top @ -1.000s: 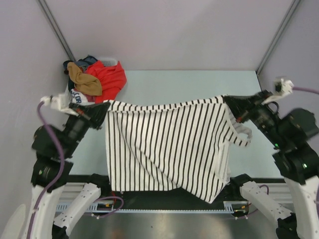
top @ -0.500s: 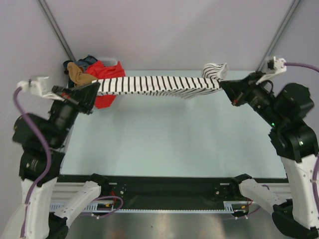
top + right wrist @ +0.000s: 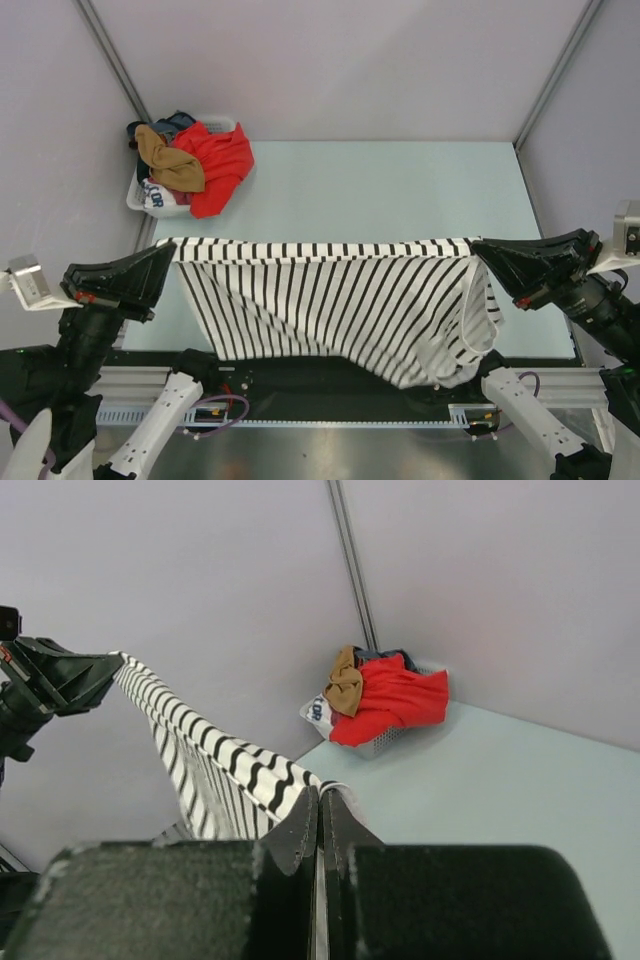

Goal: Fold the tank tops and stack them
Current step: Flatten the tank top out

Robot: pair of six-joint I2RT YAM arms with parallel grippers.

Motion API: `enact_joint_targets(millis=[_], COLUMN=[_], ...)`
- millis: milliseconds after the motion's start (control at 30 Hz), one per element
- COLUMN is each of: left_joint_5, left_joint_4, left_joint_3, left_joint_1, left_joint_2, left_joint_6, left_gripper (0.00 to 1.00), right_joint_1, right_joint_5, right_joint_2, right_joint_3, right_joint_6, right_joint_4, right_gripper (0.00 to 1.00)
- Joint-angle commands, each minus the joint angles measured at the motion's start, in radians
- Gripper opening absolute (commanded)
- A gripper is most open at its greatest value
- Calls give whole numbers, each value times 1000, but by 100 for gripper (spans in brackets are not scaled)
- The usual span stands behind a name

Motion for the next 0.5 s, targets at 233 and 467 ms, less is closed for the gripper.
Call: enact_joint_targets(millis=[233,467], left_joint_5=[-130,-191], left_joint_4=[137,499], left_joint_3=[-325,-684], left_joint_1=[4,4], left_joint_2=[97,369], left_joint_6=[-65,-174], left_gripper=[0,0], right_joint_1=[-14,-66], right_joint_5=[223,226], right_joint_2=[157,474], right_joint_3=[-282,-513], right_joint_6=[-28,47], right_joint_4=[30,331], right_gripper=[0,0])
